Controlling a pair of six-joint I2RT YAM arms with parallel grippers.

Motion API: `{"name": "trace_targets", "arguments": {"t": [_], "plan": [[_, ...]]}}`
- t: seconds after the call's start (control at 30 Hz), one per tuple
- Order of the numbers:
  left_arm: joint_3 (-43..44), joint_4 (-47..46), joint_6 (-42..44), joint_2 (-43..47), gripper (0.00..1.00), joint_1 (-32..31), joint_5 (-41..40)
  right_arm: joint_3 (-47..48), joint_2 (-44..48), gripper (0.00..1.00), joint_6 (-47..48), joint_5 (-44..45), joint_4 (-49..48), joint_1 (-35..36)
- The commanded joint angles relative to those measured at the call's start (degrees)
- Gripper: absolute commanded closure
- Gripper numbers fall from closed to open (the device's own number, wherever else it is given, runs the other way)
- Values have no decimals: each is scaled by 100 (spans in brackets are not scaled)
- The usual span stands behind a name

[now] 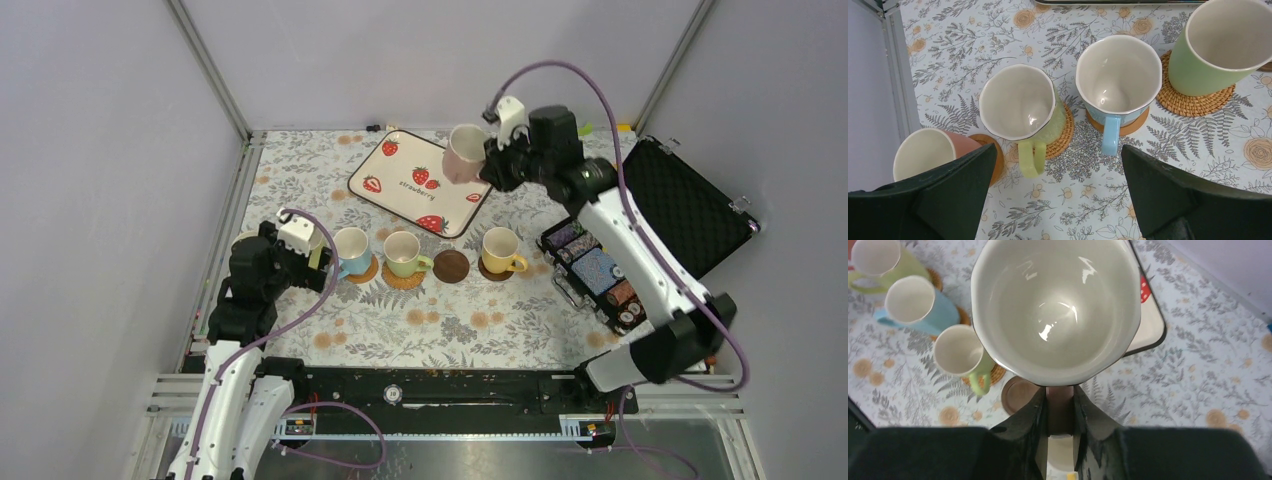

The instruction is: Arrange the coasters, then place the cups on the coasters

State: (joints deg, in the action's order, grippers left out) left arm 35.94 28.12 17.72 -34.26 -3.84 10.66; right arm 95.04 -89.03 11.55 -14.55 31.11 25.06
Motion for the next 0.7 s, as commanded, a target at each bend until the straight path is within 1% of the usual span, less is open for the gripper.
{"name": "trace_targets", "arguments": {"t": [0.0,0.17,0.3,0.4,0.5,0.67], "plan": [[-10,-290,-14,32,1,-7,113,-1335,1069,100,-264,18,-1131,372],[10,-246,-23,-10,1,-11,234,-2627,1965,100,-344,553,-1577,884],[9,-236,-23,-4,1,-7,261,-3354,2315,100,-435,927,-1981,1163],[27,-216,-26,-9,1,-11,306,-3758,2397,100,-380,1042,-2361,1177],[14,-215,-15,-6,1,-12,320,-3932,2304,100,-341,1105,-2515,1172],[-36,-261,8,99,1,-11,230,-4173,2081,100,-466,880,-2805,1185]]}}
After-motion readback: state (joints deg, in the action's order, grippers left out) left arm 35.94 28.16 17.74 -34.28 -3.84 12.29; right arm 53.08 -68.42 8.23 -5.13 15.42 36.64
